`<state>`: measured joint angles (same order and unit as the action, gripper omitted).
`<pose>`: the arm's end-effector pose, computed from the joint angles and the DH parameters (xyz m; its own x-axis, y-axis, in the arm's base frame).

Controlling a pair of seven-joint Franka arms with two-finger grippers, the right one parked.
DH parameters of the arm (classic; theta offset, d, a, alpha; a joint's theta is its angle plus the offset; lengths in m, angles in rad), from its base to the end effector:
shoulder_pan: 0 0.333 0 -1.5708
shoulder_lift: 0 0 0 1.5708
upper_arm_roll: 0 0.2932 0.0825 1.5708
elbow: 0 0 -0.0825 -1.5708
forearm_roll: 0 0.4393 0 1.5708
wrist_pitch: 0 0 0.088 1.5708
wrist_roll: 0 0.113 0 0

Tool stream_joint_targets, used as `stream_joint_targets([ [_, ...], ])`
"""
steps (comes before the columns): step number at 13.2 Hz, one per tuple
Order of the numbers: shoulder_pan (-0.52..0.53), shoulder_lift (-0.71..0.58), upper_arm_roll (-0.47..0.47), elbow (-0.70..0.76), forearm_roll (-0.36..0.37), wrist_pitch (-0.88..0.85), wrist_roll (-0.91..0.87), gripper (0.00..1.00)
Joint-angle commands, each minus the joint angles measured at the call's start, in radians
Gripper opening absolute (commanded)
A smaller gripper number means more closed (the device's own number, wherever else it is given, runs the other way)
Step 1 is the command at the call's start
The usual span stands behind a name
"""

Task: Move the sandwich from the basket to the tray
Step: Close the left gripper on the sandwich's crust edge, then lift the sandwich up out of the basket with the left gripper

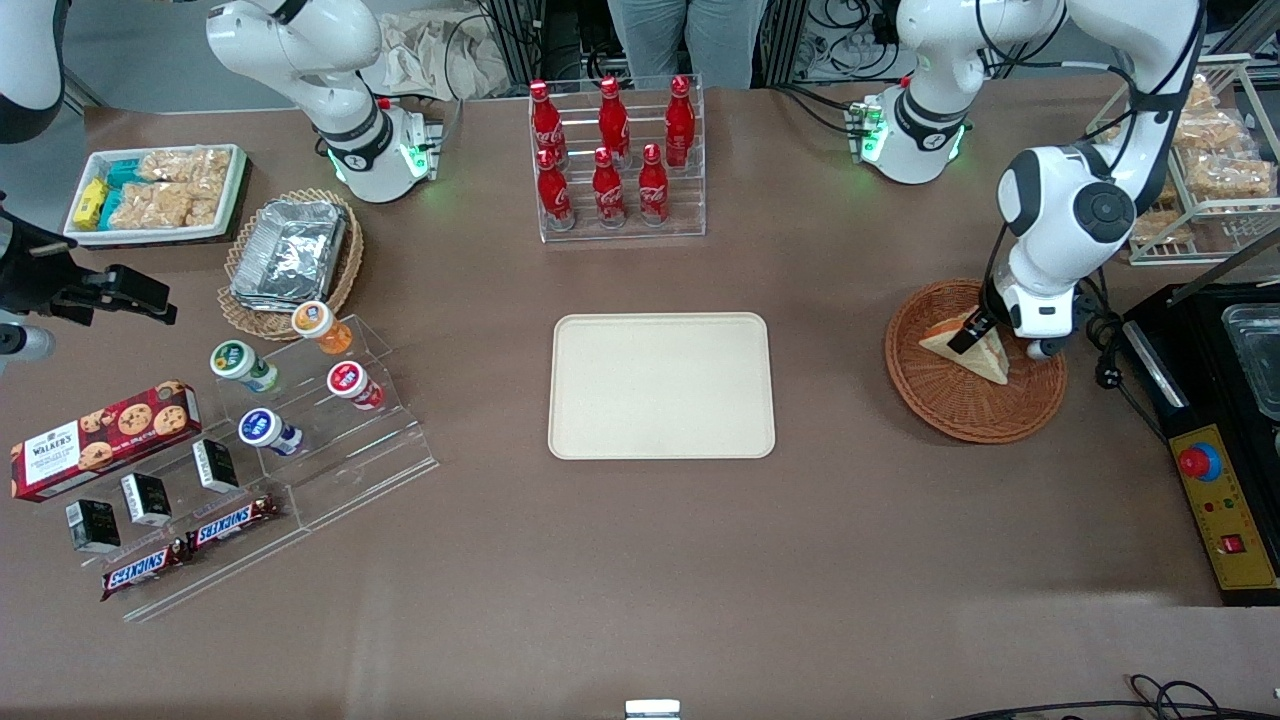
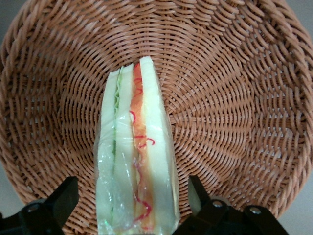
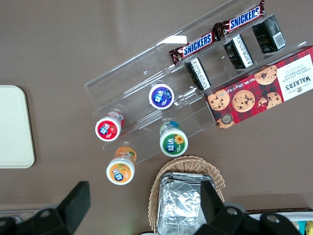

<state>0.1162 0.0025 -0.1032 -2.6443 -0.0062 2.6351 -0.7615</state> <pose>0.4511 0.0060 0.1645 0.7109 0.7032 -0.0107 0.7032 -0.7110 -0.0058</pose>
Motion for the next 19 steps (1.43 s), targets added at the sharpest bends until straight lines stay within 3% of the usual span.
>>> stream_joint_targets([
  [1, 0.002, 0.011, -0.006, -0.016, -0.003, 0.045, -0.025, 1.0],
  [3, 0.002, 0.016, -0.006, -0.016, -0.003, 0.048, -0.025, 0.99],
  [5, 0.002, 0.014, -0.006, -0.016, -0.003, 0.051, -0.025, 0.84],
  [8, 0.003, 0.011, -0.006, -0.016, -0.003, 0.049, -0.025, 0.47],
  [10, 0.003, 0.008, -0.006, -0.016, -0.003, 0.048, -0.025, 0.1],
  [11, 0.003, 0.007, -0.006, -0.016, -0.003, 0.045, -0.025, 0.0],
  [15, 0.002, -0.015, -0.007, -0.011, -0.001, 0.022, -0.024, 0.0],
  [19, -0.001, -0.157, -0.01, 0.023, 0.002, -0.157, 0.011, 0.0],
])
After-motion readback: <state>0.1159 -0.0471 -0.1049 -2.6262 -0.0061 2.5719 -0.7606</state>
